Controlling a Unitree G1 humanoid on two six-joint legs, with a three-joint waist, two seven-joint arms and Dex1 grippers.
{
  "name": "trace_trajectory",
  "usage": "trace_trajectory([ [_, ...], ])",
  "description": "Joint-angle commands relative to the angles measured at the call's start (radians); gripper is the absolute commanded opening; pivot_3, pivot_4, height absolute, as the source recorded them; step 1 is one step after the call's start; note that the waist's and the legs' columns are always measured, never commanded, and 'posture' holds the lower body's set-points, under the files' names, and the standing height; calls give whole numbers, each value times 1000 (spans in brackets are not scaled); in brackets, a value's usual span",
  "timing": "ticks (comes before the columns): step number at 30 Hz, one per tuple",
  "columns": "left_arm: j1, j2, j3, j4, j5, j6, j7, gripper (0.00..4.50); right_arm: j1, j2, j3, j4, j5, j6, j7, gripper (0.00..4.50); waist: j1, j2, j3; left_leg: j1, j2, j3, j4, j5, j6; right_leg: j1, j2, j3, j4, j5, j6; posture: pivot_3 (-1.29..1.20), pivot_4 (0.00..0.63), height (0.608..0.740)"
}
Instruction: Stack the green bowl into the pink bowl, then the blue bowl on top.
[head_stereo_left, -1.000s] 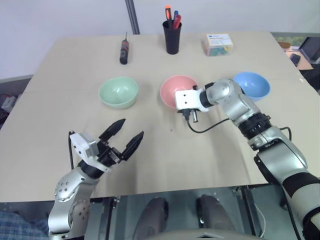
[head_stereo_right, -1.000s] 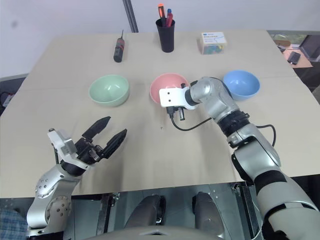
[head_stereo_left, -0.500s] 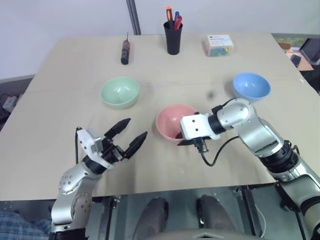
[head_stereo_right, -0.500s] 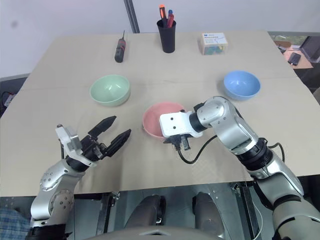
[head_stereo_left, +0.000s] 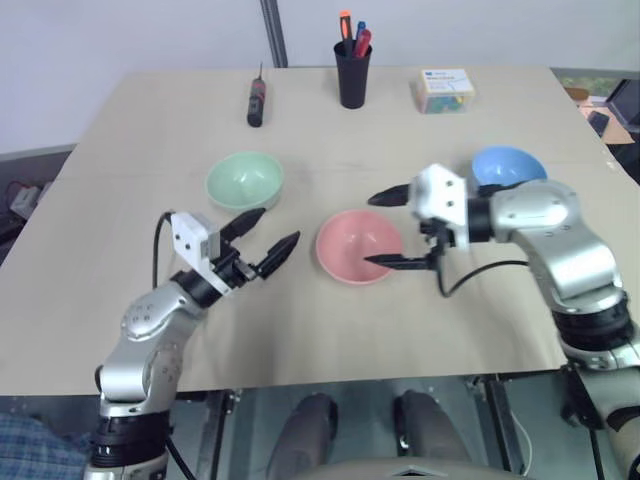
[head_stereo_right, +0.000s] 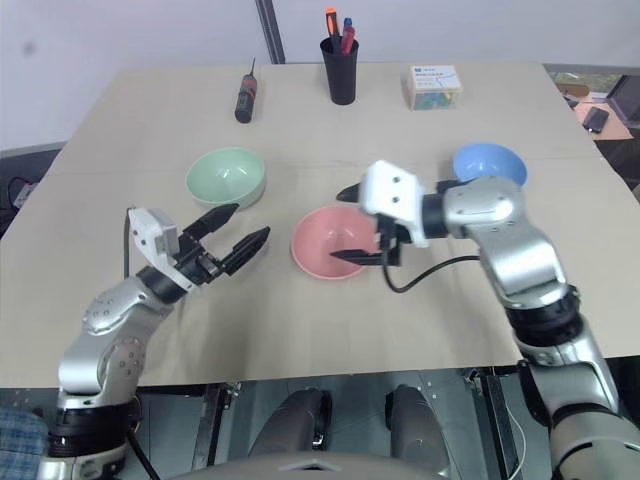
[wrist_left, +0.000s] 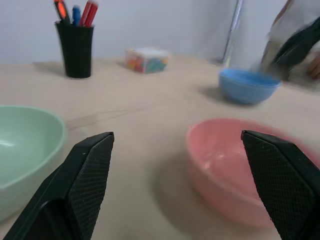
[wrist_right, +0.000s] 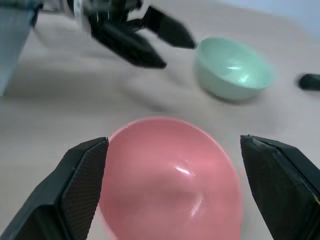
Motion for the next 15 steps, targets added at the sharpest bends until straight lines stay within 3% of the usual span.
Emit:
trace_trajectory([
  [1,-111,108,-6,55,76,117,43,4321,58,-28,-176,-145,166,103,-44,4420,7,0,0,0,0,-1,0,0,1,0,1,-1,0,0,0,0,150,740],
  [5,-209,160,-68,185,189,86,33,4321,153,-26,-307,-211,292,107,-93,4420,6,0,0,1,0,1,-1,-1,1,0,3,1,0,0,0,0,150,740],
  [15,-375,166,-166,468,323,-39,-70,4321,373,-161,-470,-211,337,10,-136,4420,9,0,0,0,-1,2,-1,0,0,0,2,1,-1,0,0,0,150,740],
])
